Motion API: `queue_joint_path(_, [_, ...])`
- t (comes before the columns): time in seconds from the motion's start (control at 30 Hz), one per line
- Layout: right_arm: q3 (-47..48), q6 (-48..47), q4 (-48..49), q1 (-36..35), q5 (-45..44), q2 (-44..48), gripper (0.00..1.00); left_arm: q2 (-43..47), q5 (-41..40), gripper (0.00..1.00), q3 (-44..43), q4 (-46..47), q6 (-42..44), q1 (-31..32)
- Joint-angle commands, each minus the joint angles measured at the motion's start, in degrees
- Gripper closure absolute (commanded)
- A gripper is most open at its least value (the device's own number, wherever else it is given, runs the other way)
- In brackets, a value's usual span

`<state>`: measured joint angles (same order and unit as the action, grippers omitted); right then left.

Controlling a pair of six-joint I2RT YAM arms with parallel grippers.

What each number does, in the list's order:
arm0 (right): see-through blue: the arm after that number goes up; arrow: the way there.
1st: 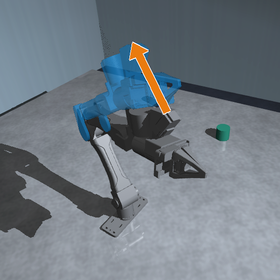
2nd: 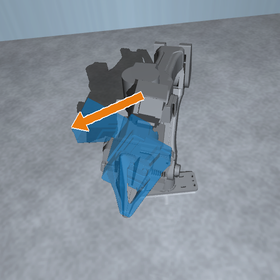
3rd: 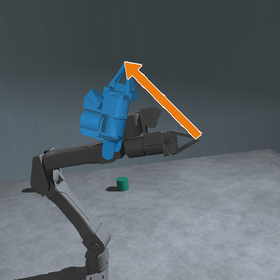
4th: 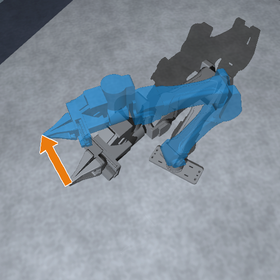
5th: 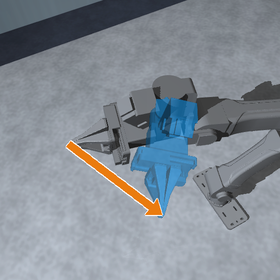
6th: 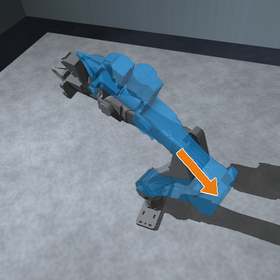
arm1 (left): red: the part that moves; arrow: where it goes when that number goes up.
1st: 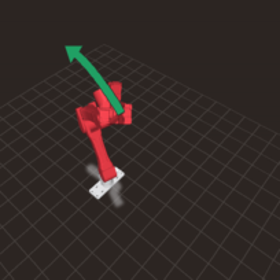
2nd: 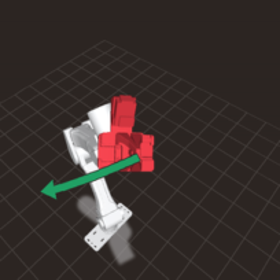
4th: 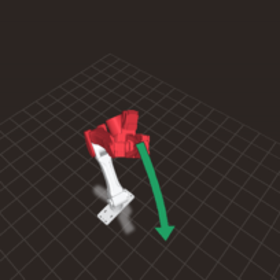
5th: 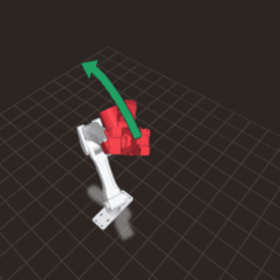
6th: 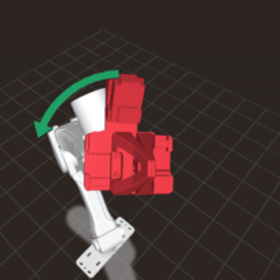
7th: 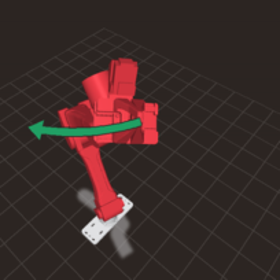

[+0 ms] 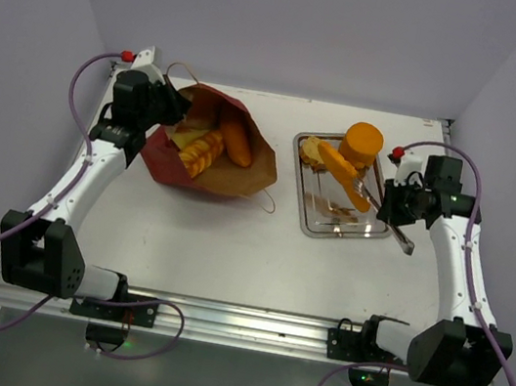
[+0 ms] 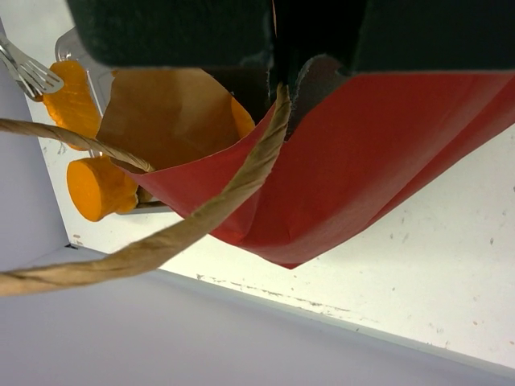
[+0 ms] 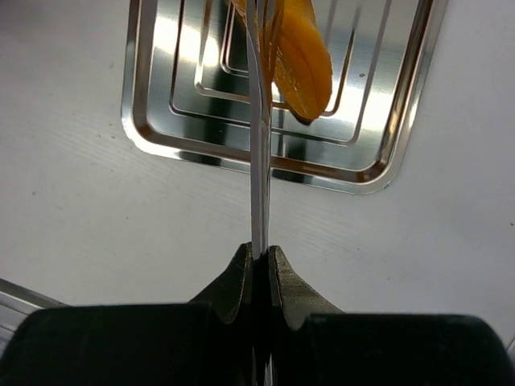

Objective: Take the fake bread out of the paper bag

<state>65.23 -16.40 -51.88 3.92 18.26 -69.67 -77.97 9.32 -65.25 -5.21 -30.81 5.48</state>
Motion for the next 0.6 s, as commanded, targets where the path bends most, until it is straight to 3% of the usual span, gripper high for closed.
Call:
queue_joint_path(0.0, [-0.11,-4.34,0.99,0.56,-4.9,0.15,1.0,2.48,1.75,1.0,0.3,4.07,0.92,-0.73])
queue_joint_path(0.43, [2.62,-4.87,2.83,1.09,-6.39,-7.75,1.0,3.53,2.37,1.0,0.57,3.81,1.72,-1.17])
queue_joint_path(0.57, [3.85,-4.52,3.45,1.17,-6.57,-9.78,0.94,3.62,2.46,1.0,0.57,3.81,1.72,-1.17])
